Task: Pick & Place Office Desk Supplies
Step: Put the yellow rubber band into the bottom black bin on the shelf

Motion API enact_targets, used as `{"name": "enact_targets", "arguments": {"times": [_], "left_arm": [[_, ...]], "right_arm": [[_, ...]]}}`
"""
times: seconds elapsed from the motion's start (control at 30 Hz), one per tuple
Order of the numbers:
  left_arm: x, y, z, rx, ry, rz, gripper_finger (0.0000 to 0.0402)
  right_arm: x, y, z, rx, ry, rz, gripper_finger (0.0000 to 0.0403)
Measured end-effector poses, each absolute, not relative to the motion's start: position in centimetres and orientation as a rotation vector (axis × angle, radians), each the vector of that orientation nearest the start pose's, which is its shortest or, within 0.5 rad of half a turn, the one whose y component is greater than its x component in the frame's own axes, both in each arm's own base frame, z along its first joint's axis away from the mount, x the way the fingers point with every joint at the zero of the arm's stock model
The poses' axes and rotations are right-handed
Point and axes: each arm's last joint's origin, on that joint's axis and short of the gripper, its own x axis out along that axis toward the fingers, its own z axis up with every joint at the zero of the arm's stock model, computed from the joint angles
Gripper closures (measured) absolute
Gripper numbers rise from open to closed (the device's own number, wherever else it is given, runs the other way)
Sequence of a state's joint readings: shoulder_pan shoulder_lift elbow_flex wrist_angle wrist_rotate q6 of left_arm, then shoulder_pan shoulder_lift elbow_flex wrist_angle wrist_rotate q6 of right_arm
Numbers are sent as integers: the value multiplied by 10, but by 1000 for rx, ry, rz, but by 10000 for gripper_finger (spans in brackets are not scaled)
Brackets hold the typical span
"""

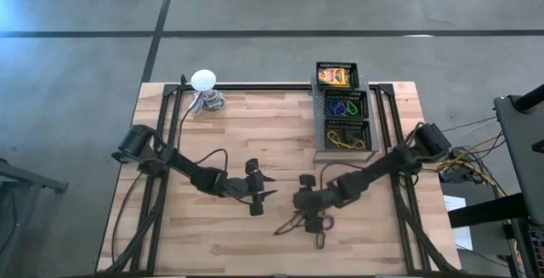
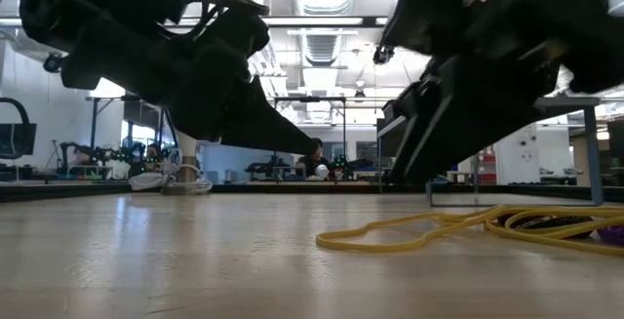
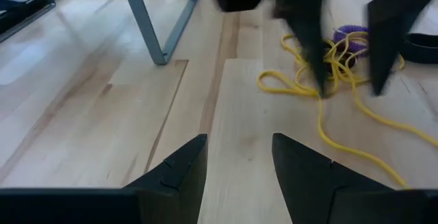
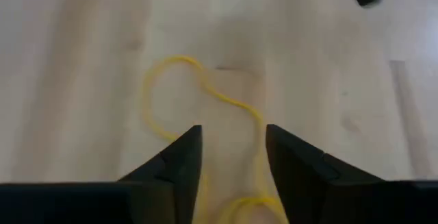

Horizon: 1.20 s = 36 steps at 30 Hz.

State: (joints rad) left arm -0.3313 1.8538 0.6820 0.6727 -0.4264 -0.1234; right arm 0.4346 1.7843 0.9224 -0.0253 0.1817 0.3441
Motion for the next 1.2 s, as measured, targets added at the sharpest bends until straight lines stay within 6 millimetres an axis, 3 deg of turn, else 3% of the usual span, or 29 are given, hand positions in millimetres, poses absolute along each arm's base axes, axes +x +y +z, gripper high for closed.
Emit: {"name": "enact_targets", "arguments": {"times": [0.13, 0.27, 0.57, 0.87, 1.0, 1.2], "left_arm": [[312, -95, 109, 66, 465, 122, 233], [312, -95, 108, 66, 470, 123, 233], [312, -95, 109, 65, 469, 123, 233], [312, -95, 109, 65, 469, 123, 233], [312, -95, 109, 63, 469, 123, 233], [312, -95, 108, 63, 473, 124, 233]], "right_arm": [[314, 134, 139, 9, 871, 91, 214], [313, 133, 137, -3, 895, 97, 226], [312, 133, 117, -21, 962, 88, 292], [310, 135, 120, -49, 954, 106, 388], [311, 139, 138, -61, 881, 84, 394], [299, 146, 204, -147, 692, -72, 394]]}}
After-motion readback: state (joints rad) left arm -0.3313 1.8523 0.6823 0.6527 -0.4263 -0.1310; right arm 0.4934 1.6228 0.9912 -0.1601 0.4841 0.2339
